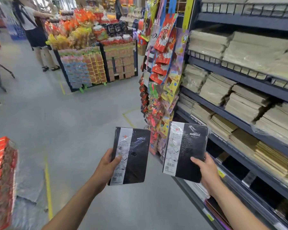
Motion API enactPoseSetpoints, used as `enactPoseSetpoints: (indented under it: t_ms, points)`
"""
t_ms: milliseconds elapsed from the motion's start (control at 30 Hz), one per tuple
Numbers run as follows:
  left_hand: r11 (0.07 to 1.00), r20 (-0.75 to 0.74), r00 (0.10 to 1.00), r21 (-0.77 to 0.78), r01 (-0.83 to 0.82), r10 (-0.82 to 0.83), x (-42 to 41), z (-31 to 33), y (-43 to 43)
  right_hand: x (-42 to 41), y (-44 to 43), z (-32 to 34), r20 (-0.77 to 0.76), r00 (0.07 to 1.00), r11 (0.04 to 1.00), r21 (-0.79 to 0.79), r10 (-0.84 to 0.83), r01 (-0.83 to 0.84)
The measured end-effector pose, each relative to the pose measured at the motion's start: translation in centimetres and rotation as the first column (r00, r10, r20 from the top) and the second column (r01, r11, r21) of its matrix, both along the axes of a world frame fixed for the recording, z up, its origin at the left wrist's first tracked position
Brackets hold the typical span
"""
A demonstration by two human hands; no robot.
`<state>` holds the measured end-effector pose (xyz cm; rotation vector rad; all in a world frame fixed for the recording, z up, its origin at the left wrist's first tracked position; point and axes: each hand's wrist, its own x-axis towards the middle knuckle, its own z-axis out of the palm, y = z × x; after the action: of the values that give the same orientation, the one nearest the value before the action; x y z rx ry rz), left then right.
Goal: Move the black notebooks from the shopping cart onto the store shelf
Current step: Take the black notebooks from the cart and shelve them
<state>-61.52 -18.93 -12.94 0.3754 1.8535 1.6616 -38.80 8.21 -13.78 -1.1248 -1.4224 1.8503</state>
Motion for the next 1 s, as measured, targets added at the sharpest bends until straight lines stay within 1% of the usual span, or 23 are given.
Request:
enactPoseSetpoints:
  t_ms: [133,267,500,600,767,867,1000]
  points:
    - [1.0,0.012,1.0,0.023,0.012,-0.012,-2.2,0.6,4.2,-2.3,3.5,-0.2,0.031,0.999,1.0,-0.007,0.006,-0.006]
    - [0.998,0.025,0.998,0.02,0.063,-0.063,-4.0,0.4,8.4,-3.0,5.9,-0.2,0.038,0.998,0.998,-0.019,-0.052,0.053]
    - [0.969,0.051,0.968,0.036,0.244,-0.246,-7.1,-0.6,17.2,-2.4,9.9,0.0,0.081,0.976,0.979,-0.008,-0.201,0.202]
    - [0.931,0.061,0.929,0.057,0.362,-0.365,-8.4,-0.5,21.4,-1.9,11.0,0.3,0.105,0.953,0.959,0.036,-0.283,0.281]
    - [0.826,0.064,0.826,0.116,0.551,-0.56,-11.3,-0.1,28.2,-1.9,12.4,1.0,0.121,0.891,0.898,0.108,-0.437,0.426]
    - [0.774,0.07,0.771,0.11,0.624,-0.632,-13.5,-0.3,31.3,-2.4,12.3,1.2,0.106,0.852,0.857,0.127,-0.513,0.5]
    - [0.722,0.069,0.72,0.116,0.682,-0.691,-16.0,-0.6,33.7,-3.5,12.1,0.7,0.033,0.804,0.802,0.117,-0.593,0.586]
